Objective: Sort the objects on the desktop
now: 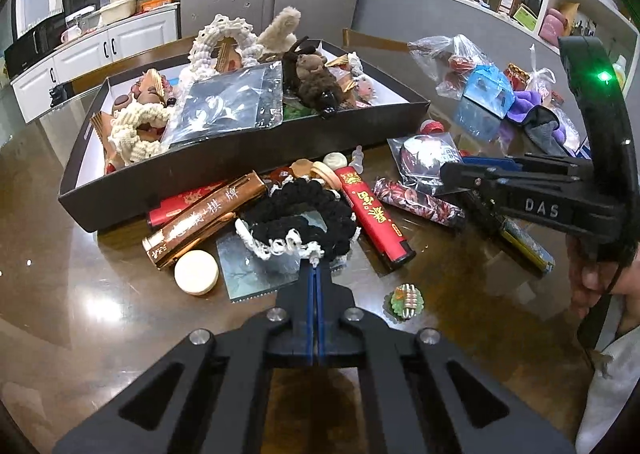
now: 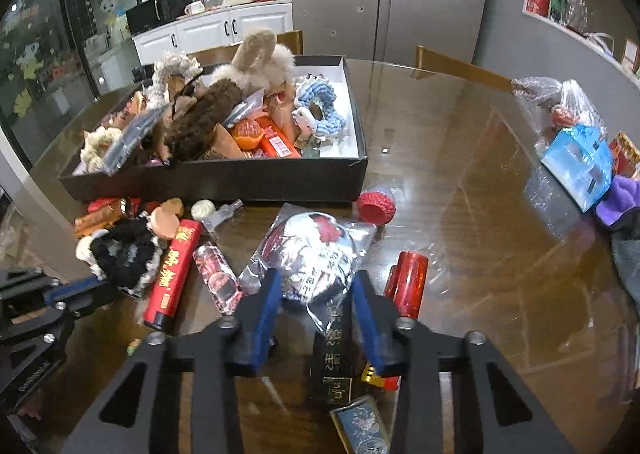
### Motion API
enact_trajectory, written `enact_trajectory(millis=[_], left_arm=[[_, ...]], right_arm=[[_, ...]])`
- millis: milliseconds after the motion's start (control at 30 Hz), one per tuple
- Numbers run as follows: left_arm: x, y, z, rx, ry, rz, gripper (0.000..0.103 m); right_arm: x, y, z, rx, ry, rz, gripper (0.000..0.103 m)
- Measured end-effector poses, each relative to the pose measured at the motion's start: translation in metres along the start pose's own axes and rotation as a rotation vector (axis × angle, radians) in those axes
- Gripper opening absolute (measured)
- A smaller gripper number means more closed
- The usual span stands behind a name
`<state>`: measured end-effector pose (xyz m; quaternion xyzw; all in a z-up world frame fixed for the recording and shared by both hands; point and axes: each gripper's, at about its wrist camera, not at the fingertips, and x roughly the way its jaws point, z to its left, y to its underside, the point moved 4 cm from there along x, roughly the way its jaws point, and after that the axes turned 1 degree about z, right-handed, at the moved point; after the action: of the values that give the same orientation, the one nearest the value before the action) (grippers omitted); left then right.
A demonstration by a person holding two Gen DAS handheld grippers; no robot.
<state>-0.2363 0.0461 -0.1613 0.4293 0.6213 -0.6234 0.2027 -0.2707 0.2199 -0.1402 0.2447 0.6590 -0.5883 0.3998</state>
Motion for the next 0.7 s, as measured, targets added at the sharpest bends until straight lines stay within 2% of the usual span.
enact_trajectory(millis=[233, 500, 700], left_arm=[[-0.008, -0.001, -0.006, 0.013, 0.017, -0.019, 0.001], [-0.016, -0.004, 0.007, -0.023, 0.020, -0.038, 0.001], [-0.015, -0.003, 0.012, -0.036, 0.014, -0.036, 0.001]], right_arm=[[-0.009, -0.002, -0.004, 0.031, -0.056, -0.023, 0.020], [-0.017, -0.003, 0.003, 0.027, -0.122, -0.046, 0.019], [-0.005, -0.001, 0.011, 0.026, -0.153, -0.012, 0.019]])
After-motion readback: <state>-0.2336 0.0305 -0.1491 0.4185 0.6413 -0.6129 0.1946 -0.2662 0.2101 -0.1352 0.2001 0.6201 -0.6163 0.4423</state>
